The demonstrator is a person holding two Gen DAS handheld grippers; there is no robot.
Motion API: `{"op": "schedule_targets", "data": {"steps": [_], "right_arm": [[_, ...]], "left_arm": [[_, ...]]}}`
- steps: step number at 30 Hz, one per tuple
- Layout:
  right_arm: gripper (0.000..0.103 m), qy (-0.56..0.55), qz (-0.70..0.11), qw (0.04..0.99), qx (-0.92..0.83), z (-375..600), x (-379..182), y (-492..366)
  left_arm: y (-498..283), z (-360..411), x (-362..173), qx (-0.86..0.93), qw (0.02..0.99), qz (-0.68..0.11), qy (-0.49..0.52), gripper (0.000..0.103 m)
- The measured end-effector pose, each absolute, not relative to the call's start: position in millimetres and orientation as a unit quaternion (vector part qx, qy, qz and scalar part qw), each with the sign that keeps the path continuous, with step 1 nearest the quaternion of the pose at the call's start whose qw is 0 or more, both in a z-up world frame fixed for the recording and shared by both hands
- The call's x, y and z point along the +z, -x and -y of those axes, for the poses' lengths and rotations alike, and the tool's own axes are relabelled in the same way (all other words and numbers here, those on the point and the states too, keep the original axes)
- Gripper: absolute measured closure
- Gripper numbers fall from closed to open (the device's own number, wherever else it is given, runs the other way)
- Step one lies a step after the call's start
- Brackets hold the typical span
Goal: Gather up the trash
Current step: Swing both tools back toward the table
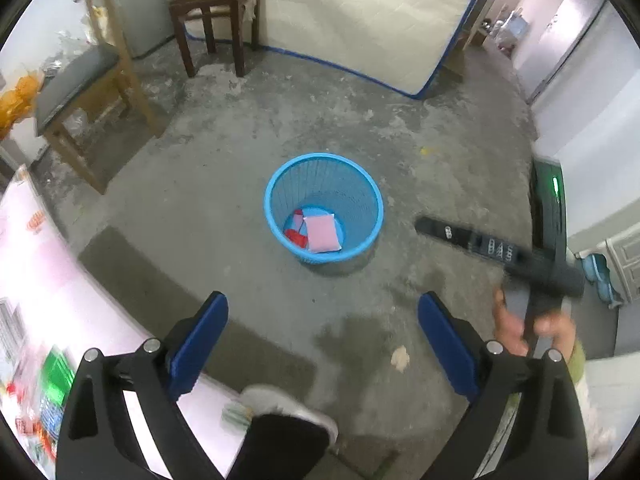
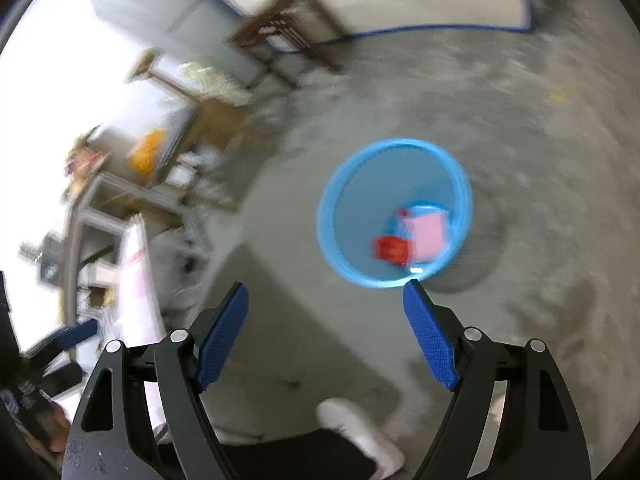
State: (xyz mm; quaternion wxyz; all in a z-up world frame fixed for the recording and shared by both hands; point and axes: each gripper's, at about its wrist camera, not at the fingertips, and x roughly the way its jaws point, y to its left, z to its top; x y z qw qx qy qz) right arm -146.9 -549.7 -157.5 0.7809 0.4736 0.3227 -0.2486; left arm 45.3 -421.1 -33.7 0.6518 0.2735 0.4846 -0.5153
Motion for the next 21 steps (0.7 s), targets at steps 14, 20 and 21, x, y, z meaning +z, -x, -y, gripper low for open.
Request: {"op": "schedule_targets", "data": {"steps": [14, 20, 21], "right_arm": [[0.032, -0.507, -0.345, 0.788, 0.057, 414, -98, -9], [0.039, -0.476, -0.419, 0.767, 0.098, 355, -108, -88], [0.040, -0.472, -0.428, 0.765, 0.099, 350, -110, -96]], "left_arm": [[-84, 84, 41, -0.421, 0.827, -0.370, -0.045, 0.005], [-116, -36, 31, -0.322, 0.864, -0.382, 0.067, 0.005], [-120, -58, 29, -0.309, 0.869, -0.376, 0.094, 0.005]]}}
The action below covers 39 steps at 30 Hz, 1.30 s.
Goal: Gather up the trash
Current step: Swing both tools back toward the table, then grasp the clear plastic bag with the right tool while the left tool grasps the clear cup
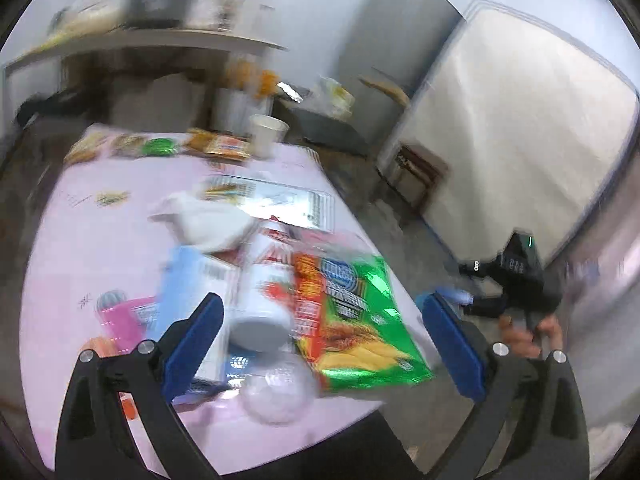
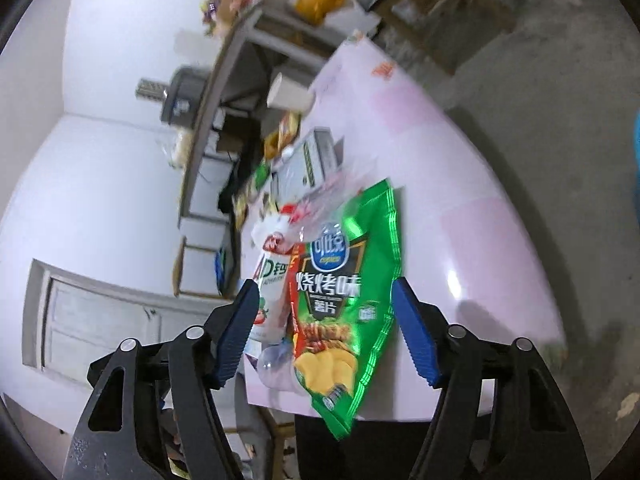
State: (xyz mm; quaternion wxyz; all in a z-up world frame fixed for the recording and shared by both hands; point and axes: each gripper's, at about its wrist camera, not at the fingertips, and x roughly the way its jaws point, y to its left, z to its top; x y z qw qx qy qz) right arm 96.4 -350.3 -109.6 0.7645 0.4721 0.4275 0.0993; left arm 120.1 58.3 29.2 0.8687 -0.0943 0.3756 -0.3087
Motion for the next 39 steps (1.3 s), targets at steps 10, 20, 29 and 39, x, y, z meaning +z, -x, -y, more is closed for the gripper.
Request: {"op": "schedule_targets", "data": {"steps": [10, 20, 29, 39], "right_arm": [[0.045, -0.448, -0.487, 0.747, 0.059, 328, -129, -152], [0.050, -0.474, -0.494, 0.726, 0.061, 320, -151, -175], [0.058, -0.515, -0.489, 0.700, 0.077, 326, -165, -175], [0.075, -0.536, -0.478, 0.690, 0.091, 328, -172, -184]], "left_arm": [[-188, -148, -1, -0.284, 0.835, -0.404, 0.242, 0.005], [-204, -137, -30, -0.325, 0.808, -0.430, 0.238, 0.006], [-198, -104, -64, -0.283, 0.820, -0.477, 0.140, 0.031], [-200, -97, -78, -0.270, 0.796, -0.531, 0.106, 0.034]]}}
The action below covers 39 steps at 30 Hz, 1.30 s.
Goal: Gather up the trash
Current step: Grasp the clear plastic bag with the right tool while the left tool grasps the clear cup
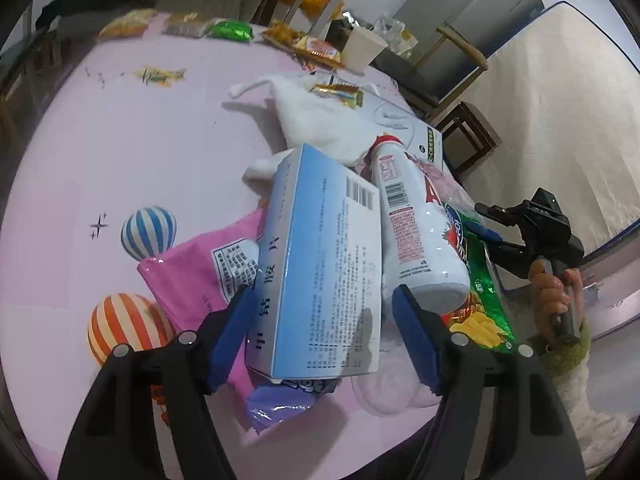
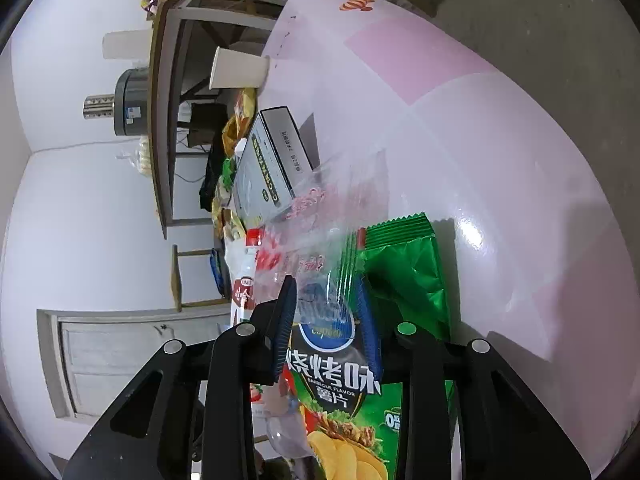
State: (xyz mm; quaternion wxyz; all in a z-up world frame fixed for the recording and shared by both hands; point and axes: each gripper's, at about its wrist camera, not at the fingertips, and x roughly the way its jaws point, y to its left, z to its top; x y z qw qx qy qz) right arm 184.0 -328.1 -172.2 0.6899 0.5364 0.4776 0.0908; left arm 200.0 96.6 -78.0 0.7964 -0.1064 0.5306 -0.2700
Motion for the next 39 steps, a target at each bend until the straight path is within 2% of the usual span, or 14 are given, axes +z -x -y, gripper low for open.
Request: {"op": "schedule_targets", "data": {"steps": [3, 7, 10, 14, 16, 18, 20, 21, 23, 24, 25, 27, 30, 39], "right_arm": [[0.081, -0.541, -0.475, 0.688, 0.094, 328, -174, -185], [0.088, -0.546, -0.467, 0.689, 0.101, 329, -173, -184], [0.093, -0.549, -0.462, 0.689, 0.106, 328, -172, -183], [0.094, -0.552, -0.456, 0.690, 0.108, 329, -169, -182], [0.095, -0.552, -0.452, 0.692, 0.110, 329, -167, -182], [0.096, -0.552, -0.447, 0.695, 0.112, 328, -164, -180], [0.095, -0.551, -0.443, 0.698, 0.113, 328, -160, -180], [0.096, -0.551, -0.441, 0.700, 0.112, 329, -159, -180], [0.096, -0.551, -0.439, 0.701, 0.111, 329, -158, -179], [0.096, -0.551, -0.438, 0.701, 0.110, 329, -158, -179], [0.096, -0.551, -0.437, 0.702, 0.110, 329, -157, -179], [0.096, -0.552, -0.435, 0.702, 0.110, 330, -157, -178], [0.096, -0.554, -0.432, 0.703, 0.111, 331, -159, -174], [0.096, -0.557, -0.422, 0.704, 0.126, 333, -153, -167]], "left_arm": [[-203, -97, -80, -0.269, 0.792, -0.538, 0.105, 0.037], [-205, -100, -81, -0.252, 0.793, -0.545, 0.100, 0.057], [-203, -104, -79, -0.249, 0.796, -0.541, 0.108, 0.064], [-200, -106, -74, -0.249, 0.807, -0.525, 0.104, 0.078], [-199, -107, -70, -0.246, 0.814, -0.516, 0.101, 0.089], [-197, -108, -67, -0.244, 0.822, -0.506, 0.095, 0.094], [-193, -107, -62, -0.239, 0.833, -0.494, 0.077, 0.094], [-191, -107, -59, -0.233, 0.839, -0.487, 0.070, 0.094], [-182, -104, -51, -0.222, 0.854, -0.468, 0.051, 0.079], [-173, -103, -44, -0.230, 0.862, -0.449, 0.043, 0.057], [-165, -101, -40, -0.239, 0.868, -0.433, 0.042, 0.040], [-145, -94, -30, -0.278, 0.873, -0.400, 0.034, 0.034], [-119, -74, -28, -0.342, 0.858, -0.384, 0.015, 0.017], [-111, -18, -68, -0.335, 0.841, -0.419, -0.076, 0.016]]}}
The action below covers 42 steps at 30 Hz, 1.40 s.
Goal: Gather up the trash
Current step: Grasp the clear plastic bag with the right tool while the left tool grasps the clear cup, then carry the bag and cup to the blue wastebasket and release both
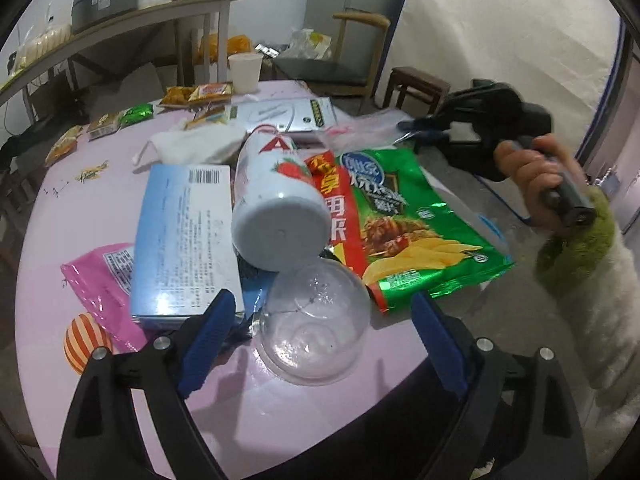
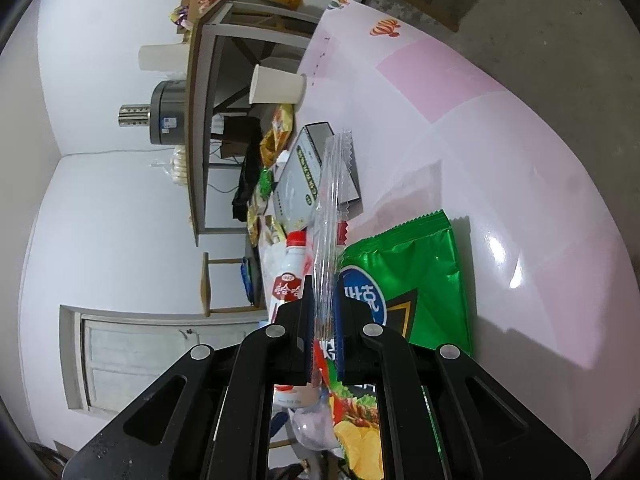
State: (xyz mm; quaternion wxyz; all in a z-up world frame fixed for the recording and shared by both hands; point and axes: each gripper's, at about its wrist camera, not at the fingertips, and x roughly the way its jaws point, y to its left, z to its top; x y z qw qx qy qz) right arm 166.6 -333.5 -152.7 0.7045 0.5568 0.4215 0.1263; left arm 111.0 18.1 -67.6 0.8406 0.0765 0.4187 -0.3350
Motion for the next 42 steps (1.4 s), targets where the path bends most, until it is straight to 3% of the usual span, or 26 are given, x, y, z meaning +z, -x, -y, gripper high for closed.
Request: {"op": "schedule_targets", "data": {"steps": [4, 10, 15, 32, 42], "right_arm": [[0.097, -0.557, -0.417, 0.706, 0.131, 336, -152, -160], [0.097, -0.561, -0.414, 0.704, 0.139, 337, -154, -154], [0.097, -0.564, -0.413, 0.701, 0.141, 336, -155, -155], [0.097, -0.550, -0.403, 0.715, 0.152, 331, -136, -141], [0.097, -0.544, -0.377, 0.731, 0.163, 336, -113, -114]], "left_arm": [[-119, -17, -74, -0.331, 0.840, -0.427, -0.062, 0.016], [-122, -14, -80, -0.324, 0.837, -0.436, -0.056, 0.025], [-121, -13, -84, -0.323, 0.837, -0.437, -0.064, 0.041], [-104, -25, -62, -0.321, 0.860, -0.392, -0.063, 0.043], [-76, -38, -18, -0.318, 0.883, -0.341, -0.055, 0.043]]}}
